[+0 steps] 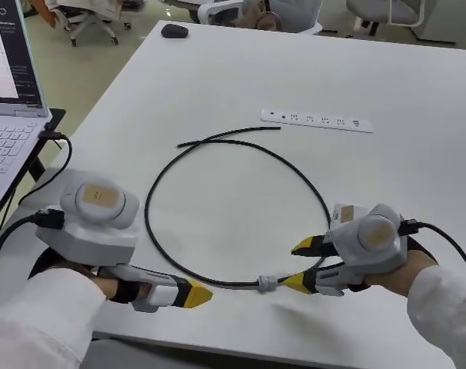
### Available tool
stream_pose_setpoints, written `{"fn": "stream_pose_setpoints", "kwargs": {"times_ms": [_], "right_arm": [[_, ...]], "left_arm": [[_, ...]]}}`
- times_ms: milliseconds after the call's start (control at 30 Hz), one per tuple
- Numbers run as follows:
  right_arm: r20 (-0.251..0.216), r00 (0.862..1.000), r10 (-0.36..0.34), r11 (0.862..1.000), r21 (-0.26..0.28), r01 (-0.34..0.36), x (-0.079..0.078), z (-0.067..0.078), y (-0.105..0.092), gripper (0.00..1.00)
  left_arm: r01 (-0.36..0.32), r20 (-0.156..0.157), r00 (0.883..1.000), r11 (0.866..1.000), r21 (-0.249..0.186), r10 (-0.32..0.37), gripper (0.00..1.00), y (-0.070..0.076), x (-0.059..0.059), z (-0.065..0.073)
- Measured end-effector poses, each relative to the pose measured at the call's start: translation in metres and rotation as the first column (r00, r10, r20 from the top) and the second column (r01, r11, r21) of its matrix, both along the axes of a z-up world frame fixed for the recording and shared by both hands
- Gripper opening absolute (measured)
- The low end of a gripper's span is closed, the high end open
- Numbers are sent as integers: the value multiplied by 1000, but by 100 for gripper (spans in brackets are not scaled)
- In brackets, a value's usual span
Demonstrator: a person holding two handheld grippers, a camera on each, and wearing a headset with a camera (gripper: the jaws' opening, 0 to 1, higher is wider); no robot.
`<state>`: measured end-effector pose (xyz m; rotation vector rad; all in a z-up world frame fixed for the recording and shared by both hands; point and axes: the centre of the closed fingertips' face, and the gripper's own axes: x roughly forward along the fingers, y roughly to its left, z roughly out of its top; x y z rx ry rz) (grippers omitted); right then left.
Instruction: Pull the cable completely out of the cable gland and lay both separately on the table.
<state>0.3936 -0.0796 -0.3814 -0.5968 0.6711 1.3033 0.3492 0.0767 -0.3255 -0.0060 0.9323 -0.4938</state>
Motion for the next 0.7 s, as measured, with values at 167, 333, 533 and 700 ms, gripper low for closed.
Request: {"fn": "stream_pose_setpoints", "kwargs": {"times_ms": [167,333,533,700], "right_arm": [[12,999,50,999,-16,-50,-2,-9,5,30],[19,996,84,996,-20,-83,-2,-16,9,28],[13,995,96,995,-30,-96,1,-26,14,22],[-5,995,97,995,-38,-97,0,-36,16,18]], "left_arm": [[1,2,1000,1000,0,-1,93,0,0,0],[0,4,1000,1000,0,0,93,-1,0,1],[6,30,1000,999,-31,-5,95,-7,3,6],[10,36,999,999,-36,-8,94,-8,5,7]]}}
